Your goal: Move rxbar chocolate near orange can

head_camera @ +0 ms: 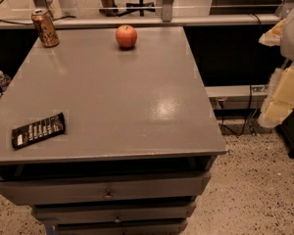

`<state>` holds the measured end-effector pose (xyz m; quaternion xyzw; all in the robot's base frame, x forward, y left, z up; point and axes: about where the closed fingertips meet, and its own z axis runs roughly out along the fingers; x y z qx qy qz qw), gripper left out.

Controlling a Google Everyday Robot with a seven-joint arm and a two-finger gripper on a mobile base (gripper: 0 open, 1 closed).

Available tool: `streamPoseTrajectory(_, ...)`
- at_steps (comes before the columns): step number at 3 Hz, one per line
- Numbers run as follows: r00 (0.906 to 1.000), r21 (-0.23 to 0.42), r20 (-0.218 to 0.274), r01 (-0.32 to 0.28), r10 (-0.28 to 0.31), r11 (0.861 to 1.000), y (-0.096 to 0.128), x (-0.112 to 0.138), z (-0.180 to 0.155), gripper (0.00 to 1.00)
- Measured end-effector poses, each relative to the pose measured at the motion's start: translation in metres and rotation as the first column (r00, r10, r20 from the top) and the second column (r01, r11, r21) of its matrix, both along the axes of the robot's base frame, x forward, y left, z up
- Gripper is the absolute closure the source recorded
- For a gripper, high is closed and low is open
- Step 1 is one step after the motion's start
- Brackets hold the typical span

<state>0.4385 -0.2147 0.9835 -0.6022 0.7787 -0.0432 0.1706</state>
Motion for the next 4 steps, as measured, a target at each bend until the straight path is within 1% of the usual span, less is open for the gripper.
streamPoseTrajectory(1, 0.9999, 0.011, 0.010, -0.003, 0.003, 1.000, 0.003, -0.001, 0.000, 0.00)
streamPoseTrajectory(2, 0.9995, 0.073, 0.025, -0.021, 0.019, 0.997, 0.025, -0.003, -0.015, 0.00)
streamPoseTrajectory(3, 0.9960, 0.207, 0.051, -0.083, 0.074, 0.975, 0.080, -0.008, -0.045, 0.00)
streamPoseTrajectory(4, 0.9908, 0.347, 0.065, -0.134, 0.119, 0.928, 0.137, -0.007, -0.069, 0.00)
